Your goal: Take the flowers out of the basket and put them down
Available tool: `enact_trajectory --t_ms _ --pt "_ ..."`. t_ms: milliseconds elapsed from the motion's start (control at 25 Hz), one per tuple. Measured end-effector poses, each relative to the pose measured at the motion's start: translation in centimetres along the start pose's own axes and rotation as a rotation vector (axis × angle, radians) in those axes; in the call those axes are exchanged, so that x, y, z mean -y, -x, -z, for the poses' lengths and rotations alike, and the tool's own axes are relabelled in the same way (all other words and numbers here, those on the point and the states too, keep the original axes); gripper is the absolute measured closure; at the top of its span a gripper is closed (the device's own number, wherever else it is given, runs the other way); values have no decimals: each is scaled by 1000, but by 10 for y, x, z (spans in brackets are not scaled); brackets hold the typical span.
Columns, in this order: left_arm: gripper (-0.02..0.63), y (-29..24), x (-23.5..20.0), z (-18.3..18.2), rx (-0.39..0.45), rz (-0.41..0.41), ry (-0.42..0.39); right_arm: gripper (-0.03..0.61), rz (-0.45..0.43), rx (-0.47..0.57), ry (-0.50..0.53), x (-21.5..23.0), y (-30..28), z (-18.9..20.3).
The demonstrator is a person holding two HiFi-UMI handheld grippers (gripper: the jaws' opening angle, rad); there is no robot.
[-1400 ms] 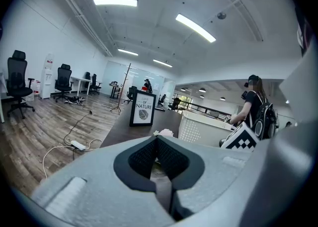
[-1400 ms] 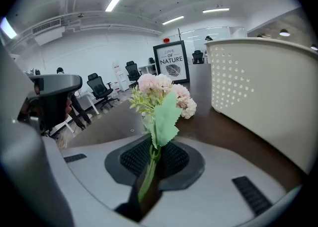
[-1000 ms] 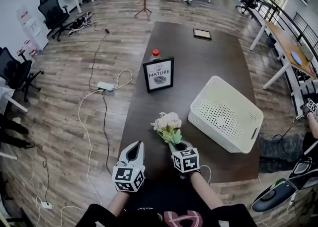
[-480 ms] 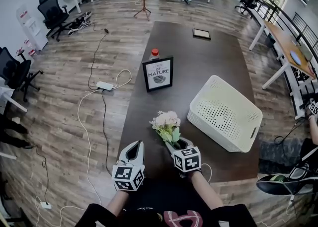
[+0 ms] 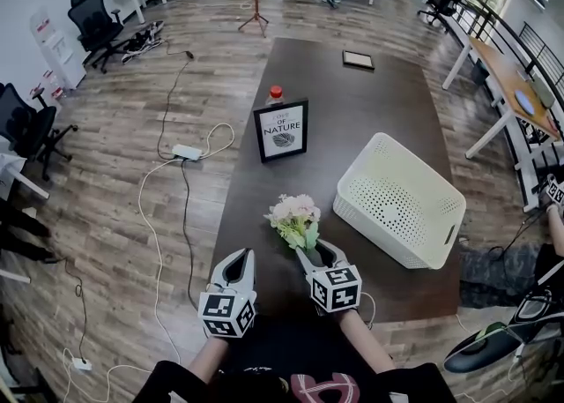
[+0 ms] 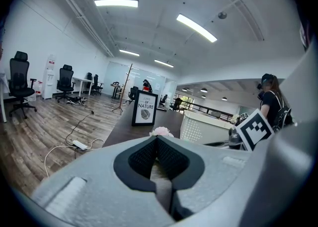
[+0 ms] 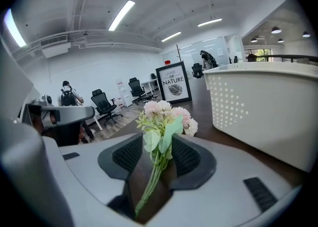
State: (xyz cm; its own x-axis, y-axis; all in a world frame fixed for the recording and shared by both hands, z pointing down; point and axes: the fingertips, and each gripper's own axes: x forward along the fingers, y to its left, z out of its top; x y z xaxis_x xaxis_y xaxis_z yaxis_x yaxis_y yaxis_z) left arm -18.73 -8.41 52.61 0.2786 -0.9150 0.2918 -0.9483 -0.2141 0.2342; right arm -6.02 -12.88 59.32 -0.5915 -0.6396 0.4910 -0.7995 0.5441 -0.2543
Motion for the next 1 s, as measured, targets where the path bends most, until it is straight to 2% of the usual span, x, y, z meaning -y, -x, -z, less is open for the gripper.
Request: enact_trajectory --t_ms 480,1000 --pt "604 3 6 4 -6 8 0 376 -2 14 -34 0 21 -4" --pt "604 1 10 5 -14 17 3 359 31 -46 -31 5 36 11"
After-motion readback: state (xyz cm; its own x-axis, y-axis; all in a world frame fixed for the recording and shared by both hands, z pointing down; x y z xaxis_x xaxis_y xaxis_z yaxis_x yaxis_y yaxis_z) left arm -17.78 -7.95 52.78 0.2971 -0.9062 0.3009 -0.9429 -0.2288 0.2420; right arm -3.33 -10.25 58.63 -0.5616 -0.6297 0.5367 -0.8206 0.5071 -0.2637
